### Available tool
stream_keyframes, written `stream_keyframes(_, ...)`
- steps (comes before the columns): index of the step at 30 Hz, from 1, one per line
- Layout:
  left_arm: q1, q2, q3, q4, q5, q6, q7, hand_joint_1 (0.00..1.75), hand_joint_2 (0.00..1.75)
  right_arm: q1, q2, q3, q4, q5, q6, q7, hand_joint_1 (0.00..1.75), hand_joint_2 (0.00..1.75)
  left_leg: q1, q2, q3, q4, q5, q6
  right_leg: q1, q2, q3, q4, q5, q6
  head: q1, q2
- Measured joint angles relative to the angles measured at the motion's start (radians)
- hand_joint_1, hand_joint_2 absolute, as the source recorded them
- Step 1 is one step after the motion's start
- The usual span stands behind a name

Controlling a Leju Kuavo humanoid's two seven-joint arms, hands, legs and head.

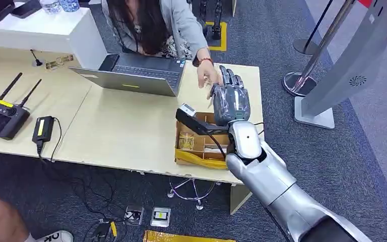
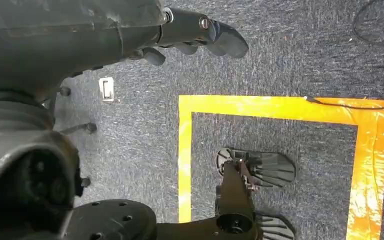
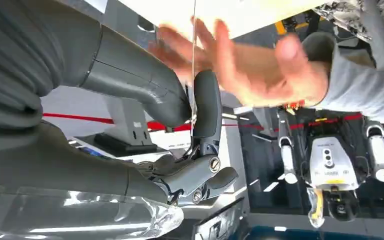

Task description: Pass the card to the sensor for recognition and then transmit it.

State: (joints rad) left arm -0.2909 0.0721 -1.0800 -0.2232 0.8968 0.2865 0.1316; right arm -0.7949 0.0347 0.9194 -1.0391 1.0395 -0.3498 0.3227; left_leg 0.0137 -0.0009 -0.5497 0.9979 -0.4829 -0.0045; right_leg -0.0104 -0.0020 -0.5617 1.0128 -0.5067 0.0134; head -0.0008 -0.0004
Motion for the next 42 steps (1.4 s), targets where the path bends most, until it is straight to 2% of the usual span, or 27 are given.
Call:
stream_keyframes(10, -0.001, 0.0, 0.0, 0.0, -0.002, 0.0, 0.0, 0.0, 0.0, -0.003, 0.005, 0.0, 0.028, 0.009, -0.01, 0.006, 1.75, 1.75, 0.0, 0.0, 0.0, 0.0, 0.0, 0.0, 0.0, 0.0, 0.0, 0.0, 0.0, 0.0, 0.0, 0.0)
stream_keyframes(11, -0.001, 0.0, 0.0, 0.0, -0.001, 0.0, 0.0, 0.0, 0.0, -0.003, 0.005, 0.0, 0.031, 0.017, -0.013, 0.006, 0.0, 1.75, 0.0, 0.0, 0.0, 0.0, 0.0, 0.0, 0.0, 0.0, 0.0, 0.0, 0.0, 0.0, 0.0, 0.0)
stream_keyframes(12, -0.001, 0.0, 0.0, 0.0, 0.001, 0.0, -0.001, 0.0, 0.0, -0.003, 0.007, 0.0, 0.033, 0.021, -0.016, 0.006, 0.0, 0.0, 0.0, 0.0, 0.0, 0.0, 0.0, 0.0, 0.0, 0.0, 0.0, 0.0, 0.0, 0.0, 0.0, 0.0)
stream_keyframes(16, 0.0, 0.0, 0.0, 0.0, 0.002, 0.002, -0.001, 0.0, 0.0, -0.006, 0.012, 0.002, 0.044, 0.095, -0.041, 0.03, 0.0, 0.0, 0.0, 0.0, 0.0, 0.0, 0.0, 0.0, 0.0, 0.0, 0.0, 0.0, 0.0, 0.0, 0.0, 0.0)
stream_keyframes(21, 0.0, 0.0, 0.0, 0.0, 0.004, 0.002, -0.001, 0.0, 0.0, -0.008, 0.017, 0.002, 0.055, 0.091, -0.028, 0.005, 0.0, 0.0, 0.0, 0.0, 0.0, 0.0, 0.0, 0.0, 0.0, 0.0, 0.0, 0.0, 0.0, 0.0, 0.0, 0.0)
stream_keyframes(27, 0.0, 0.0, 0.0, 0.0, 0.007, 0.002, -0.001, 0.0, 0.0, -0.008, 0.019, 0.003, 0.067, 0.055, -0.079, -0.023, 0.0, 0.0, 0.0, 0.0, 0.0, 0.0, 0.0, 0.0, 0.0, 0.0, 0.0, 0.0, 0.0, 0.0, 0.0, 0.0)
stream_keyframes(31, 0.0, 0.0, 0.0, 0.0, 0.007, 0.0, -0.001, 0.0, 0.0, -0.008, 0.012, -0.003, 0.076, 0.013, -0.076, -0.019, 0.0, 0.0, 0.0, 0.0, 0.0, 0.0, 0.0, 0.0, 0.0, 0.0, 0.0, 0.0, 0.0, 0.0, 0.0, 0.0)
stream_keyframes(37, 0.01, 0.002, 0.0, 0.0, 0.013, 0.0, -0.005, 0.0, 0.0, -0.009, -0.077, -0.052, 0.077, -0.044, -0.06, 0.02, 0.0, 0.0, -0.001, 0.0, 0.0, 0.001, 0.0, 0.0, -0.001, -0.001, 0.0, 0.0, 0.0, 0.0, 0.0, 0.0)
stream_keyframes(40, 0.017, 0.005, 0.0, 0.0, 0.018, 0.001, -0.005, 0.0, 0.0, -0.009, -0.145, -0.097, 0.078, -0.126, -0.033, 0.021, 0.0, 0.0, -0.001, 0.0, 0.0, 0.001, 0.0, 0.0, -0.001, -0.001, 0.0, 0.0, 0.0, 0.0, 0.0, 0.0)
stream_keyframes(42, 0.02, 0.008, 0.0, 0.0, 0.023, 0.003, -0.01, 0.0, 0.0, -0.011, -0.192, -0.135, 0.084, -0.237, 0.009, 0.002, 0.0, 0.0, -0.001, 0.0, 0.0, 0.001, 0.0, 0.0, -0.002, -0.001, 0.0, -0.001, 0.0, 0.0, 0.0, 0.0)
